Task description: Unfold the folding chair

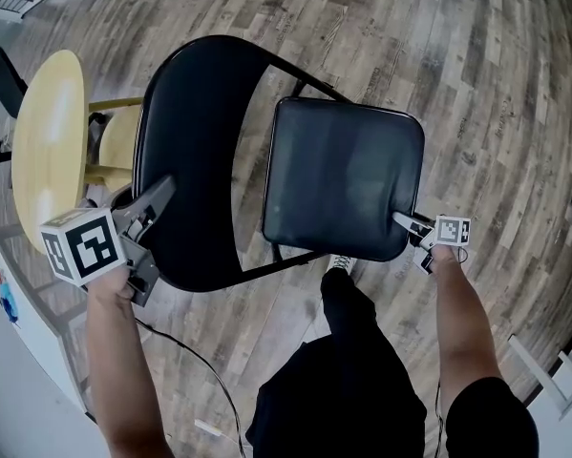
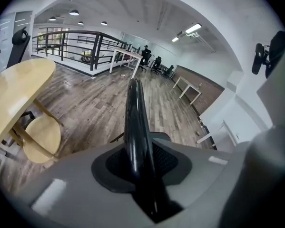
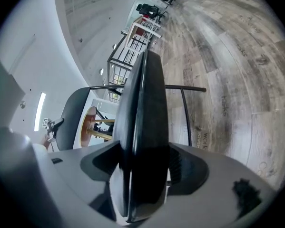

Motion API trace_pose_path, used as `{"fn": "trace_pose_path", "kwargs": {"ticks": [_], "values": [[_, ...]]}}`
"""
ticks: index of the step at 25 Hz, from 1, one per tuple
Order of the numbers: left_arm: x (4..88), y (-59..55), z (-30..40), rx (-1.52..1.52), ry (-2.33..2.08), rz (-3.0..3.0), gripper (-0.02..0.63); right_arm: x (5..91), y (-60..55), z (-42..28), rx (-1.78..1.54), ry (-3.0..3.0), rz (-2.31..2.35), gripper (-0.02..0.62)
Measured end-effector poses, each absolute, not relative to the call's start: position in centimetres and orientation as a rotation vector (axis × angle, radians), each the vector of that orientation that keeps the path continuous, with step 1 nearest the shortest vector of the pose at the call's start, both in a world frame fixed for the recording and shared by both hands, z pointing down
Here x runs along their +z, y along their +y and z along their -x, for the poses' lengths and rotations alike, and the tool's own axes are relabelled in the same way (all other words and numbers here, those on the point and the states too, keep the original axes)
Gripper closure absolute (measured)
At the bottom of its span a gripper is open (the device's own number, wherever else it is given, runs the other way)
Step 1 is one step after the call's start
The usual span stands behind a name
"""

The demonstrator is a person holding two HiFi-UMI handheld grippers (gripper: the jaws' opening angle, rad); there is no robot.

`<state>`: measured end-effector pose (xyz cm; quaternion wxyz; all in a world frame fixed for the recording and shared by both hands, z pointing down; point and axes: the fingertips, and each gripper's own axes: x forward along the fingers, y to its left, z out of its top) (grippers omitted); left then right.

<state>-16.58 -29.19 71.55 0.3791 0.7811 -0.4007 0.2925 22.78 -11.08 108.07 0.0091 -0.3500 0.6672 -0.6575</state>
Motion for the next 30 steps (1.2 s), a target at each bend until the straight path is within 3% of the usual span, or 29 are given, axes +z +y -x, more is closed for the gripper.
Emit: {"fn": "trace_pose_path", "kwargs": {"ticks": [17,30], "values": [[72.3,-28.5,15.9,0.639,-0.905,-1.960,0.512,105.4,-5.2,-28.9,-2.105,1.809,1.335,0.297],[72.5,-28.8,15.7,0.680,-0.927,-1.965,0.517,94.7,-11.6,-19.4,-2.138,1.887,1.234,0.298]]}}
